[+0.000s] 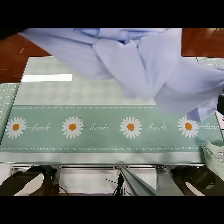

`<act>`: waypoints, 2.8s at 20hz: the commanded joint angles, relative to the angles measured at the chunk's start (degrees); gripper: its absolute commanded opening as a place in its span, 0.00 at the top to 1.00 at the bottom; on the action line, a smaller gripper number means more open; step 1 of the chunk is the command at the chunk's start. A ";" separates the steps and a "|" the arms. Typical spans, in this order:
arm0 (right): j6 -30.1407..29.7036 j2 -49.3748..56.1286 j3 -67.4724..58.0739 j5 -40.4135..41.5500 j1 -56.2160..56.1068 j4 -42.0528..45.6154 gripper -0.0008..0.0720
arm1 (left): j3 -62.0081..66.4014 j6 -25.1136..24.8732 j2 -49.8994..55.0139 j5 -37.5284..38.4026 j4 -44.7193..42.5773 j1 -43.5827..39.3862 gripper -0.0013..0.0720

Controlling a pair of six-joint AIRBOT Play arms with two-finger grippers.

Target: Fold the shirts.

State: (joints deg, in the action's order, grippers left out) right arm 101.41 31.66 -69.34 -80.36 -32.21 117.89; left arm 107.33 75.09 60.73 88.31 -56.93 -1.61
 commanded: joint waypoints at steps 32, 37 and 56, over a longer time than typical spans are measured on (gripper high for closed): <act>-9.92 37.59 9.42 8.28 0.02 -21.49 0.94 | -48.50 5.33 14.08 -13.94 -2.71 11.23 0.06; -7.98 37.57 9.42 12.31 0.02 -21.55 0.94 | -65.35 -0.20 12.11 -11.80 10.05 9.79 0.06; -7.06 37.57 9.42 11.39 0.02 -21.97 0.94 | -68.28 0.39 20.81 -29.59 31.43 -22.95 0.17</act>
State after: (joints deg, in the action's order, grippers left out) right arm 94.30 69.28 -59.94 -68.77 -32.21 95.96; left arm 39.00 75.68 80.95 59.09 -27.03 -22.39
